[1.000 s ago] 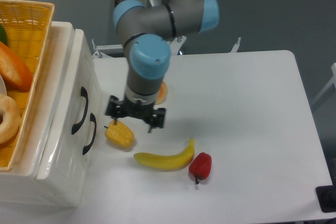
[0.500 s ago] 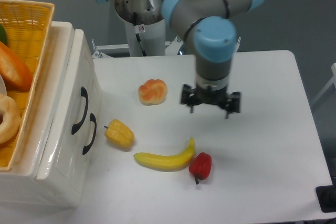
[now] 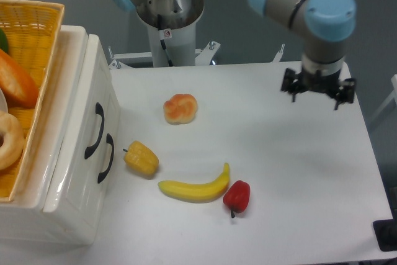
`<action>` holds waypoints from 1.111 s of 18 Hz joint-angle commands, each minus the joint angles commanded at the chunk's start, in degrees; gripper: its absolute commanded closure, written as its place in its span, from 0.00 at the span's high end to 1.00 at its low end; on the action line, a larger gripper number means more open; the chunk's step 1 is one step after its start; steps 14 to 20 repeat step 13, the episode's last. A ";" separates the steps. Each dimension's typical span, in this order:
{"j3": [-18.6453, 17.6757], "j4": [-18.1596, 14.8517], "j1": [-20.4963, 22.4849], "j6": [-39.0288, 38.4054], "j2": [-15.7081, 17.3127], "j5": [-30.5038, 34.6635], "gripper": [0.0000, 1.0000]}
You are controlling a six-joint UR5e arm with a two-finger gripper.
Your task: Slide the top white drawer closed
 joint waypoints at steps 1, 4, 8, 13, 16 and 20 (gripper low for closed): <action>-0.09 -0.09 1.32 1.15 0.00 -1.23 1.00; -0.17 -0.26 4.14 4.75 -0.09 -3.00 1.00; -1.05 -0.96 7.39 10.47 0.09 -4.49 1.00; -1.23 -3.25 9.59 14.08 1.23 -5.03 1.00; -1.23 -3.25 9.59 14.08 1.23 -5.03 1.00; -1.23 -3.25 9.59 14.08 1.23 -5.03 1.00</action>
